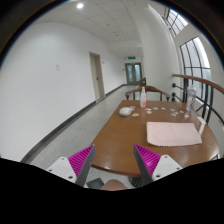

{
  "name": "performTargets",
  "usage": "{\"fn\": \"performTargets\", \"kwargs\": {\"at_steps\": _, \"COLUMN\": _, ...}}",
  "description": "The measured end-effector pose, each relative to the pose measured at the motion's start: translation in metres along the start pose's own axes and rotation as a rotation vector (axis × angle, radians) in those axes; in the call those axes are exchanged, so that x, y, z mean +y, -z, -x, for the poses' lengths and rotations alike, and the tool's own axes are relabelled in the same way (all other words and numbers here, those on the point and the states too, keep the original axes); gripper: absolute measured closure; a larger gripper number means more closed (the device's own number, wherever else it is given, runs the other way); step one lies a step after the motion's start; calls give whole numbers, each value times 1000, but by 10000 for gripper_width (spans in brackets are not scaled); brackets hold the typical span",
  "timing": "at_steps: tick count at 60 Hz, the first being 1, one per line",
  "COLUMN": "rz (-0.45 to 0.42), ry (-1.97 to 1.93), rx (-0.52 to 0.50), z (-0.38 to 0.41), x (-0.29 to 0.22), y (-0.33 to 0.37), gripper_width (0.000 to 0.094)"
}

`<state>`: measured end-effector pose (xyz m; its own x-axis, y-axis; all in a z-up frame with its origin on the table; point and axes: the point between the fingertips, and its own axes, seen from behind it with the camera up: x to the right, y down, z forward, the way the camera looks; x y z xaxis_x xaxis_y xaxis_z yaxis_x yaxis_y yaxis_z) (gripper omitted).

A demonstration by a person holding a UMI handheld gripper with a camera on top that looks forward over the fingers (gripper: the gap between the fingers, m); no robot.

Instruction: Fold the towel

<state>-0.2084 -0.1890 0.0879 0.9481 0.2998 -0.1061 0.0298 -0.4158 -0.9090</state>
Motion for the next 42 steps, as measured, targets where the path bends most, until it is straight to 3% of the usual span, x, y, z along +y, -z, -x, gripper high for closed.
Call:
{"fn": "performTargets", "kwargs": {"at_steps": 14, "rz": 7, "ry": -25, "rx": 132, "z": -77, "x": -27, "y": -63, "gripper_width": 147}}
{"fn": "performTargets", "kwargs": {"at_steps": 28, "rz": 135, "ry": -2, "rx": 270, "z": -173, "x": -18, "y": -141, "gripper_width": 209}}
{"fn": "performTargets", "kwargs": {"at_steps": 29, "rz": 142, "ry": 2, "rx": 268, "z": -175, "x": -17, "y": -145, "gripper_width": 164}}
{"fn": "performTargets", "kwargs": {"at_steps": 30, "rz": 148, "ry": 7, "rx": 265, "z": -175, "x": -15, "y": -150, "gripper_width": 233}}
{"fn": "performTargets", "kwargs": {"at_steps": 34, "rz": 185, "ry": 23, "rx": 248, "z": -176, "x": -6, "y": -167, "gripper_width": 299}}
{"fn": "performTargets", "kwargs": {"at_steps": 36, "rz": 205, "ry": 25, "rx": 244, "z": -176, "x": -1, "y": -173, "gripper_width": 422}}
{"fn": "performTargets", "kwargs": {"at_steps": 38, "rz": 234, "ry": 29, "rx": 241, "z": -177, "x": 7, "y": -176, "gripper_width": 443}}
{"fn": "performTargets", "kwargs": {"at_steps": 39, "rz": 216, "ry": 27, "rx": 231, "z": -175, "x": 2, "y": -179, "gripper_width": 577}}
{"fn": "performTargets", "kwargs": {"at_steps": 42, "rz": 210, "ry": 45, "rx": 219, "z": -174, "x": 2, "y": -182, "gripper_width": 640}}
